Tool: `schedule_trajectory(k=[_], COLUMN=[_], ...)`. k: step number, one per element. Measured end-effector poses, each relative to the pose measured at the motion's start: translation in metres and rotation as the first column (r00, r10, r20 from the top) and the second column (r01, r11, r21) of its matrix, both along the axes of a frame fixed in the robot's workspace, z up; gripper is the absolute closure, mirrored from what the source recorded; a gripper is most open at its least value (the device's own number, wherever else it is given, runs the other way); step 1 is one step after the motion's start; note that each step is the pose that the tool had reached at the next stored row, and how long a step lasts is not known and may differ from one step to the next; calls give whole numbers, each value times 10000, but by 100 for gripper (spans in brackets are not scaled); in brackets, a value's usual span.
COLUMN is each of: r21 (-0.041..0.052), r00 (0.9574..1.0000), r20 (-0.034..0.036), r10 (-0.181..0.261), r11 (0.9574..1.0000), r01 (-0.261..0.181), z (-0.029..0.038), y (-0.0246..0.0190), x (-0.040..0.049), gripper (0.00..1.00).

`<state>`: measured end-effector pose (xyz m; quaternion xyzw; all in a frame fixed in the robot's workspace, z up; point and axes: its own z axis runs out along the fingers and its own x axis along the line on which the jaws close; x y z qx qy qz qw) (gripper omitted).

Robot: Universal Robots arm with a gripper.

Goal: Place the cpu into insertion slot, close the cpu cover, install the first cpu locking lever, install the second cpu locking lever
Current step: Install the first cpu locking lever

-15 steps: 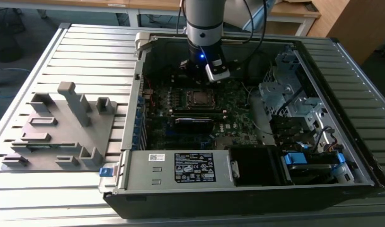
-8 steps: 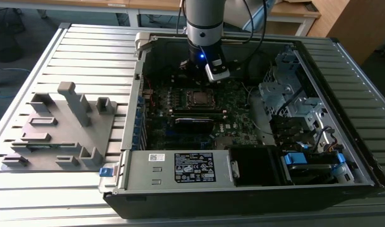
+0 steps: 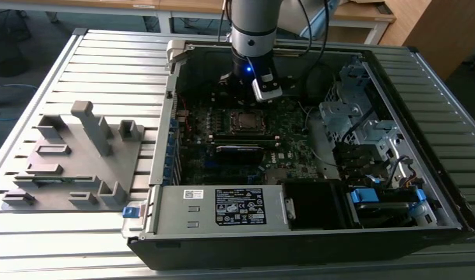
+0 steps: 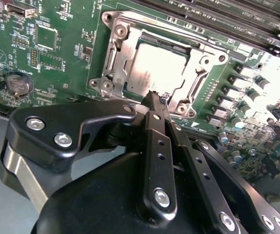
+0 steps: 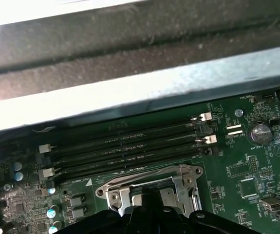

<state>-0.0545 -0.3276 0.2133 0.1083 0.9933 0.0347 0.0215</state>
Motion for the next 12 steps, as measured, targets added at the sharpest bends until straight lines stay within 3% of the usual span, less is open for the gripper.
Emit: schedule_trajectory(k=[3, 12], r21=[3, -2], r00=[10000, 9999], r20=[-53, -53], r10=[0, 155], r11=[10000, 9999], r01=[0, -155], z=[-1, -8], y=[1, 0], x=[0, 76], gripper=[90, 90])
